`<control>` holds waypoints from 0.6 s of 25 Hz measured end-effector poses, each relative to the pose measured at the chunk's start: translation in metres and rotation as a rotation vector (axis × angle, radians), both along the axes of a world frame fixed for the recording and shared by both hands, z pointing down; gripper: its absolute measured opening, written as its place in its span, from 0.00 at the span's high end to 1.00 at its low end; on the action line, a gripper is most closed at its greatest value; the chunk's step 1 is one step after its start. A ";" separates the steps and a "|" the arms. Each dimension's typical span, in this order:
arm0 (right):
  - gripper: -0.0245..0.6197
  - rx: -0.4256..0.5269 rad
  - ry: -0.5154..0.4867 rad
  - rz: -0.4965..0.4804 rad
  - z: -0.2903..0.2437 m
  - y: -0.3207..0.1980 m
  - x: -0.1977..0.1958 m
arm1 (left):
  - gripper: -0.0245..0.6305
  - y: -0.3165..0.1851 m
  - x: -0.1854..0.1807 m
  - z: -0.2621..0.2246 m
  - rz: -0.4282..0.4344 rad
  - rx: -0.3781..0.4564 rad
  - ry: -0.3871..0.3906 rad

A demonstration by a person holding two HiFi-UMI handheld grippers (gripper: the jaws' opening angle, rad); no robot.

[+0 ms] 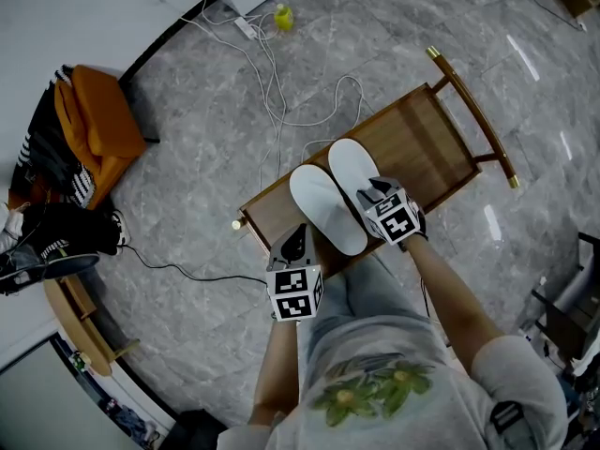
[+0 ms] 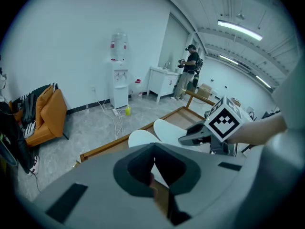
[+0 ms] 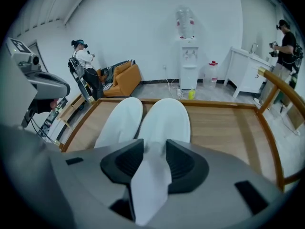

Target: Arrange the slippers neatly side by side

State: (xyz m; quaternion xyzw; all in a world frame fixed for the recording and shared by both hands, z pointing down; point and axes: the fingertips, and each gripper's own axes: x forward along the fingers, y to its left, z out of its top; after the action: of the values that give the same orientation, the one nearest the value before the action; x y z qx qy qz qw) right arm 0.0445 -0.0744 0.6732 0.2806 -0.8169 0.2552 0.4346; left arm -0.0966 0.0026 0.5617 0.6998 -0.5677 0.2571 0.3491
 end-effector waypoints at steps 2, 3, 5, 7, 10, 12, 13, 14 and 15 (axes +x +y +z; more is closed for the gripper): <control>0.69 0.003 0.005 -0.001 0.000 0.000 0.000 | 0.94 0.000 0.000 -0.001 0.003 0.001 0.000; 0.67 0.009 0.002 0.002 -0.001 0.000 0.000 | 0.94 -0.001 0.000 -0.002 0.004 0.002 0.000; 0.63 0.020 -0.012 0.011 -0.006 -0.002 -0.002 | 0.94 -0.002 0.000 -0.004 0.005 0.007 -0.001; 0.62 0.034 -0.020 0.026 -0.013 -0.004 0.000 | 0.94 -0.003 0.000 -0.006 0.007 0.014 -0.001; 0.62 0.058 -0.037 0.058 -0.030 -0.007 0.004 | 0.94 -0.004 0.000 -0.011 0.015 0.022 0.000; 0.62 0.069 -0.064 0.076 -0.041 -0.008 0.005 | 0.94 -0.004 0.003 -0.014 0.027 0.026 -0.002; 0.62 0.074 -0.079 0.084 -0.047 -0.008 0.006 | 0.94 -0.005 0.005 -0.016 0.035 0.030 -0.004; 0.62 0.080 -0.094 0.091 -0.053 -0.008 0.005 | 0.94 -0.006 0.007 -0.019 0.043 0.036 -0.005; 0.62 0.086 -0.107 0.095 -0.059 -0.008 0.005 | 0.94 -0.006 0.010 -0.022 0.049 0.044 -0.005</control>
State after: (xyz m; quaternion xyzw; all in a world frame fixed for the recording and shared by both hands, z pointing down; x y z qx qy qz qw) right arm 0.0498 -0.0819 0.6146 0.3234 -0.8349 0.2547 0.3653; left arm -0.0870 -0.0039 0.5394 0.7203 -0.5570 0.2547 0.3257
